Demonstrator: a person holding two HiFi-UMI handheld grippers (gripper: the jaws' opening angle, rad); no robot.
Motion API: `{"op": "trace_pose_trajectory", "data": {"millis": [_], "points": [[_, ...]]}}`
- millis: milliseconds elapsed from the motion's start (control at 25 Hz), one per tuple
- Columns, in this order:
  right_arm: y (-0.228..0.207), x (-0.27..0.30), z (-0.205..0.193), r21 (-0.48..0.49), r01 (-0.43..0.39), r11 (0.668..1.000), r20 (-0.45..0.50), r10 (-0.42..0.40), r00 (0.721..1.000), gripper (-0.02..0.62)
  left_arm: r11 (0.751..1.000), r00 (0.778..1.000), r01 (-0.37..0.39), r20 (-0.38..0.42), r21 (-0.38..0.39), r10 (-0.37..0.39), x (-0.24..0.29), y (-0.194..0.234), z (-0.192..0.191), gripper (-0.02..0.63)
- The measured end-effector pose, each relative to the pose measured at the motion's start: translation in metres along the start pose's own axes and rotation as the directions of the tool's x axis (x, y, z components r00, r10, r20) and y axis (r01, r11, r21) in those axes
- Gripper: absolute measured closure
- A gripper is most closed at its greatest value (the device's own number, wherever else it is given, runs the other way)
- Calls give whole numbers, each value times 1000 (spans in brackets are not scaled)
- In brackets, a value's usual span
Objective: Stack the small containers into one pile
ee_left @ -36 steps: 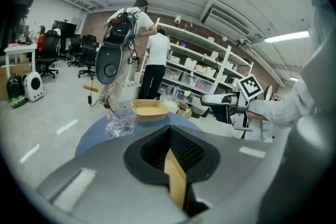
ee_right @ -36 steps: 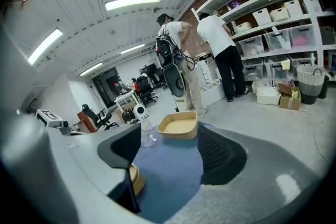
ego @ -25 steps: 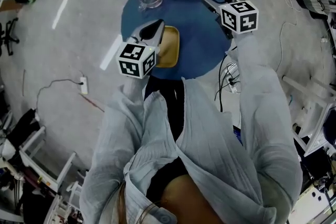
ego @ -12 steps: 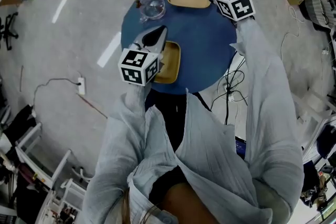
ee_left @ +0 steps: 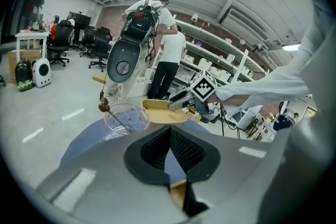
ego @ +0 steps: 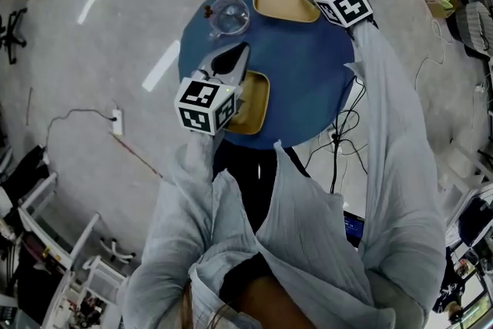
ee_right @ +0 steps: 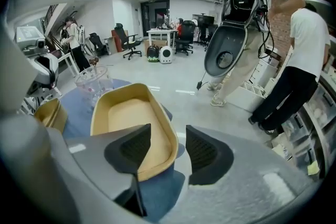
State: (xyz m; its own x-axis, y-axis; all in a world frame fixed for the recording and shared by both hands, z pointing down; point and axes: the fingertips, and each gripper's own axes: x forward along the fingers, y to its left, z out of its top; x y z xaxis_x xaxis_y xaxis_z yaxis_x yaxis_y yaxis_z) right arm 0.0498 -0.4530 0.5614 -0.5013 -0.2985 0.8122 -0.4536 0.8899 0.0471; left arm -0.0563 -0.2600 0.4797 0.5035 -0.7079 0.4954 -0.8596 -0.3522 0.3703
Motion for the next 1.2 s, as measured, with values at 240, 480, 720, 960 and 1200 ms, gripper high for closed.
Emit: {"op": "trace_pose_trajectory", "data": {"millis": [240,480,720,960,1200], "points": [[-5,7,-7,-24,65,998,-37,-66,997,529,1000,1000,-13,0,-19,13,-4,7,-5,592],[-1,-1,-9,-27,56,998,-54,-58,997,546,1000,1000,-15,4,-24,15,-10,9,-5,592],[4,-16,-11,64,64,996,-20,-63,998,566,1000,1000,-5,2,-15,5,-14,9,-6,592],[12,-37,-28,186,103,977,4,-106,994,569,1000,1000,9,2,5,-9,-18,6,-12,592],[24,-66,-50,304,161,939,9,-172,985,569,999,999,36,-7,32,-36,-27,-4,-19,592]]}}
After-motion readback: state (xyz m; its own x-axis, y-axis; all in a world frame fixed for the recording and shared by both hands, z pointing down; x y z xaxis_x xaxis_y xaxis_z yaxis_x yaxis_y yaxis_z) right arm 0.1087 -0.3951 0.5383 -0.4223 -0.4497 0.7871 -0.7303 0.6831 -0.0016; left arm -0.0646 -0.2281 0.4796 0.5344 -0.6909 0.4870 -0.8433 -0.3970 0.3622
